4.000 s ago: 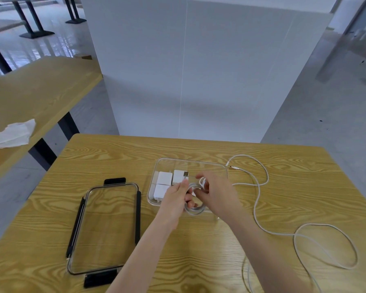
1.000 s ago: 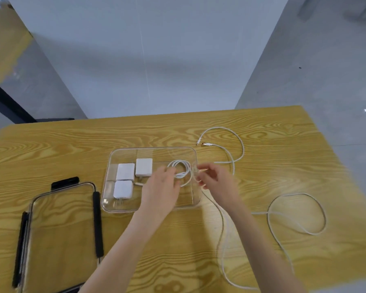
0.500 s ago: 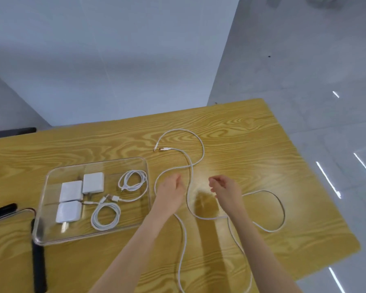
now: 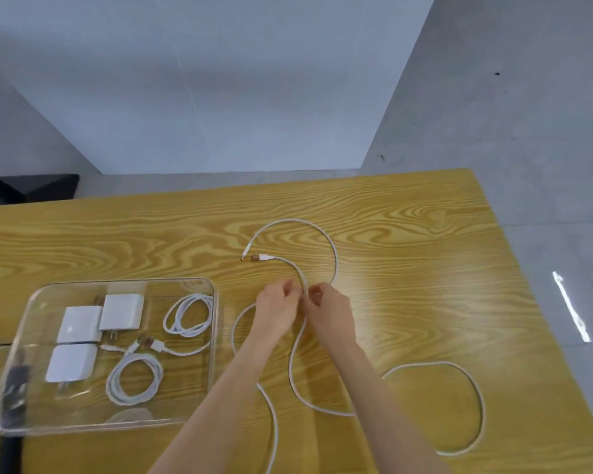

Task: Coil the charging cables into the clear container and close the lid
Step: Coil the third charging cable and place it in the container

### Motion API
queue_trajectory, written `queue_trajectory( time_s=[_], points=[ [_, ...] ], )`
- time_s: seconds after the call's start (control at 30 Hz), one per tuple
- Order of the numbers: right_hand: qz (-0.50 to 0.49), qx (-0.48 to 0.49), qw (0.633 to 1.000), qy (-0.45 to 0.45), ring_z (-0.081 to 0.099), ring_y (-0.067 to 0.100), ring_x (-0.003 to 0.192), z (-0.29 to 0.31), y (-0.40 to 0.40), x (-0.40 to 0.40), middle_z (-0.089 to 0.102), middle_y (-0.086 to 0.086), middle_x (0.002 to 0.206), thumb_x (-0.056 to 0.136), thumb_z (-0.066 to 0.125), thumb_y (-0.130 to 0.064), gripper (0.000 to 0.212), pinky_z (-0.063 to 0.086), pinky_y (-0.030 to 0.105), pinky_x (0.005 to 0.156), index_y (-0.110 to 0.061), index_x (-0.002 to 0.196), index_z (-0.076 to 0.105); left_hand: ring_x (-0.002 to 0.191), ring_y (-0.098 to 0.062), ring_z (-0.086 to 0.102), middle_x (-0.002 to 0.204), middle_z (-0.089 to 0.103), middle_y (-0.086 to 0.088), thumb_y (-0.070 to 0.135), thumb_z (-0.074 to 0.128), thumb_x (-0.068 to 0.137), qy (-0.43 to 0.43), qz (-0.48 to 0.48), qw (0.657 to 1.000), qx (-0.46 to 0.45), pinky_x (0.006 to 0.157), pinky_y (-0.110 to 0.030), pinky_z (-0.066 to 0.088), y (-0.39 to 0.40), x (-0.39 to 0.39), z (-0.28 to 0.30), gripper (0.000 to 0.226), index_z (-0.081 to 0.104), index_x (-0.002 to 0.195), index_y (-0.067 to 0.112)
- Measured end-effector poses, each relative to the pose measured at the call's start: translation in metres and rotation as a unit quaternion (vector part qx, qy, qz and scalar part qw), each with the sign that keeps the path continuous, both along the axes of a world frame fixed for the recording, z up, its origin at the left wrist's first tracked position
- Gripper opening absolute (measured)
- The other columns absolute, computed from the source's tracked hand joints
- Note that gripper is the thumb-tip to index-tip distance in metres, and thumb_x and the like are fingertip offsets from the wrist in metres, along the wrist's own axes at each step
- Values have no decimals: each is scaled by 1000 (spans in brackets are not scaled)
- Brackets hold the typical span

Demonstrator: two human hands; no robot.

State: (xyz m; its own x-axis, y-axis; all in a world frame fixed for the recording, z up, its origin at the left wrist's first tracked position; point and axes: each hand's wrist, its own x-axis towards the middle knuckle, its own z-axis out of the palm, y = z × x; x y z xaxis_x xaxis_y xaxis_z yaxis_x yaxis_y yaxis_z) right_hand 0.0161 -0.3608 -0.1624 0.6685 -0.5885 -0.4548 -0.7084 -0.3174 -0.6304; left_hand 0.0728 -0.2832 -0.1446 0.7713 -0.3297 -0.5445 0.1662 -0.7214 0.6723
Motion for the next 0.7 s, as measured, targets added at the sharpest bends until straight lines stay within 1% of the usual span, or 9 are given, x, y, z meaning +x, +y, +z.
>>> queue_trajectory(
  time_s=[0.13,0.2,0.3,0.37,0.43,0.47,0.53,0.6,0.7],
  points=[
    [-4,-5,1000,-23,65,25,86,0,6,-3,72,6,89,86,59,-17,15,50,36,76,-13,98,67,123,-24,50,132,56,-9,23,42,96,39,31,999,-14,100,-26,34,4,5,-2,37,53,128,9],
    [-23,19,997,-66,64,18,74,9,6,-6,71,2,78,84,61,-16,14,50,34,72,-16,95,69,112,-23,58,119,64,-10,21,45,93,94,114,986,-81,98,-32,44,7,8,1,27,61,112,10],
    [-25,76,986,-146,54,3,59,36,8,-11,64,-7,65,81,68,-17,8,43,19,60,-24,84,70,103,-22,63,103,67,-11,13,46,94,160,226,931,-239,91,-32,50,12,15,26,16,62,91,13],
    [-8,119,973,-196,54,1,62,58,12,-16,67,-2,68,79,70,-17,9,42,18,60,-25,81,71,95,-23,67,94,70,-11,14,46,95,178,266,879,-353,90,-34,51,20,20,52,16,60,93,10],
    [16,160,959,-232,56,5,65,81,20,-22,69,5,74,79,71,-14,11,44,20,61,-25,81,72,77,-20,69,76,70,-7,15,45,96,195,288,821,-453,78,-32,56,31,23,79,19,61,98,4],
    [34,173,954,-244,56,5,65,91,25,-25,69,4,73,80,70,-12,12,44,20,62,-24,81,72,67,-17,66,67,67,-4,16,44,96,196,285,807,-478,71,-29,57,37,23,93,22,62,98,3],
    [84,188,945,-255,54,5,64,107,34,-32,65,-4,68,82,68,-15,10,42,19,62,-24,78,72,52,-11,56,57,56,0,19,40,97,196,268,801,-499,57,-25,54,51,19,116,28,63,98,2],
    [140,209,934,-253,52,6,64,121,47,-39,60,-7,65,84,64,-25,12,40,20,62,-21,75,71,43,-7,46,52,49,3,18,37,98,200,246,803,-505,44,-19,44,69,15,139,30,62,99,0],
    [202,270,911,-239,53,9,67,131,65,-48,58,-2,64,87,55,-30,24,41,19,69,-18,71,68,38,-6,33,47,39,6,16,38,97,193,177,841,-473,38,-17,31,101,7,164,29,63,98,0]
  ],
)
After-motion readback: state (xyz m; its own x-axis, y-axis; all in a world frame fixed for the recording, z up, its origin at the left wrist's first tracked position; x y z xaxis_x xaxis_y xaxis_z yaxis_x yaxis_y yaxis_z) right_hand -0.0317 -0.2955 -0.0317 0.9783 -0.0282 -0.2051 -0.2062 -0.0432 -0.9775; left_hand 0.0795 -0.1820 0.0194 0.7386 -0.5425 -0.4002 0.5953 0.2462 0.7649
